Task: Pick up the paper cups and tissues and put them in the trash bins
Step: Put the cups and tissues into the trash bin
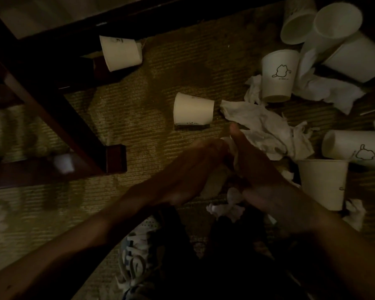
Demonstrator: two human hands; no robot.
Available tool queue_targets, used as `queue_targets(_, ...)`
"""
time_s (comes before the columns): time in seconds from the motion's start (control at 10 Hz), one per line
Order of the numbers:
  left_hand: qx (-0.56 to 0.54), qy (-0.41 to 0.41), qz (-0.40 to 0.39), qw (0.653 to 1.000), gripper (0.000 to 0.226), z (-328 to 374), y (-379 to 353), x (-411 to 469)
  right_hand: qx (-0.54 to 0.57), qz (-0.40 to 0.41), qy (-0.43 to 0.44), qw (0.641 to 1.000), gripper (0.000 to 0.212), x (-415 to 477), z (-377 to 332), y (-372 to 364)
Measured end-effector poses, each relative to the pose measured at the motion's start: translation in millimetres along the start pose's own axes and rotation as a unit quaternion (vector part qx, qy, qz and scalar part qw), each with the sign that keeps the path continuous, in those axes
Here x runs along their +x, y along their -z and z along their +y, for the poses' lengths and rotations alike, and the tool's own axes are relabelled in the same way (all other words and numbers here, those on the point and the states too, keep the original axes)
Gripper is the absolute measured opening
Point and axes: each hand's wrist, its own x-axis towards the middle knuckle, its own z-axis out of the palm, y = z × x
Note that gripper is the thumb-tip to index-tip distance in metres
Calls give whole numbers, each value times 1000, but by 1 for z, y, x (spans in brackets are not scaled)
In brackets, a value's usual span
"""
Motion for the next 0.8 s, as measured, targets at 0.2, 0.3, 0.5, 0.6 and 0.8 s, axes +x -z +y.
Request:
queue_targets(0.2, -58, 22, 48, 997, 57, -25, 12, 34, -7, 99, 49, 994, 50, -2, -21, 24)
queue_targets(0.3, 6, 105, 55, 993, 54, -53, 16, 52, 18, 141, 65, 988, 55, -5, -26, 35)
queue_targets(0.5, 257, 46, 28, 965, 48, -82, 5, 46, 18, 143, 65, 987, 45, -9, -22, 41)
queue_targets(0.6, 283, 75, 32, 956, 57, -80, 1, 50, 16, 130, 45, 990, 48, -12, -18, 42)
queue_targets(0.8, 98, 74, 63, 990, 42, -40, -5, 37, -18, 148, 38, 988, 50, -15, -15, 40)
